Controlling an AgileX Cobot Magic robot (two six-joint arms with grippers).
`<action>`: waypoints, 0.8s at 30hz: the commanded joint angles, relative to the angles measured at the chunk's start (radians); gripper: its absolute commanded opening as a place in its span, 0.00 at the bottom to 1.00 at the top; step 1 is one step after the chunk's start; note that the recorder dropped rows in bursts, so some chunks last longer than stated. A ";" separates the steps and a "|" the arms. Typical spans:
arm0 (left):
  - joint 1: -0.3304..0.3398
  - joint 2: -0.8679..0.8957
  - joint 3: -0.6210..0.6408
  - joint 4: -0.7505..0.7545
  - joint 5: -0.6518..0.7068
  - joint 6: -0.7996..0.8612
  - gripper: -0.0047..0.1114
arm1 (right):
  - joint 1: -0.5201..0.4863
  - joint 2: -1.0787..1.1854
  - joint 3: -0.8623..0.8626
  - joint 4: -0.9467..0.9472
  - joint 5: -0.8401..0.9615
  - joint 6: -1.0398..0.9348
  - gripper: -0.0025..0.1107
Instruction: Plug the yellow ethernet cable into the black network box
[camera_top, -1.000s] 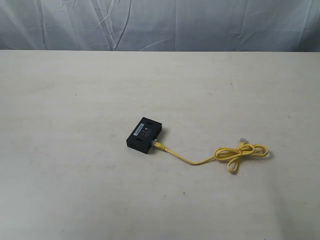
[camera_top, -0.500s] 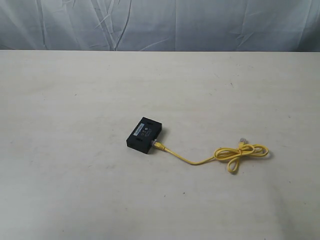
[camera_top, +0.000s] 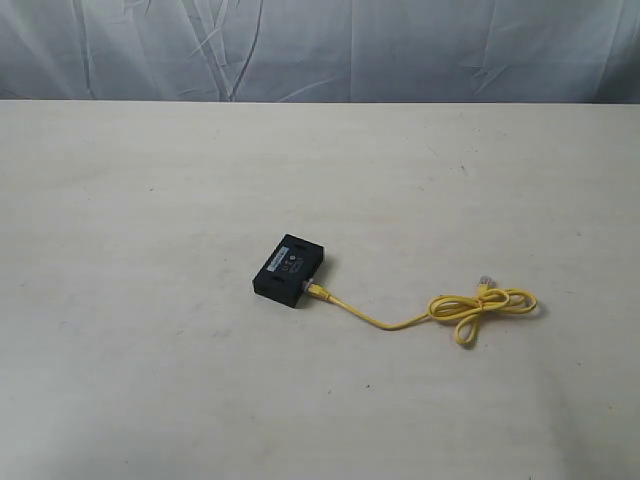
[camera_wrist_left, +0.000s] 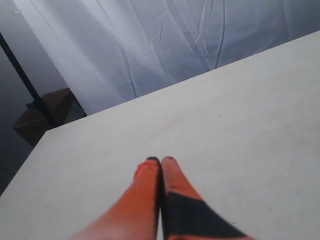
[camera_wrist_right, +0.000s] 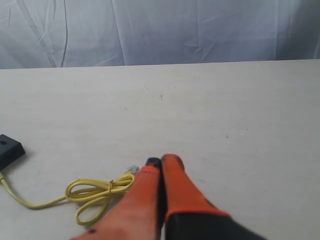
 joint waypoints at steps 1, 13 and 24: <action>0.004 -0.006 0.005 -0.008 0.003 -0.027 0.04 | -0.002 -0.007 0.002 0.001 -0.013 0.000 0.02; 0.019 -0.006 0.005 0.132 -0.001 -0.439 0.04 | -0.002 -0.007 0.002 -0.004 -0.007 0.000 0.02; 0.033 -0.006 0.005 0.272 -0.008 -0.711 0.04 | -0.002 -0.007 0.002 -0.004 -0.007 0.000 0.02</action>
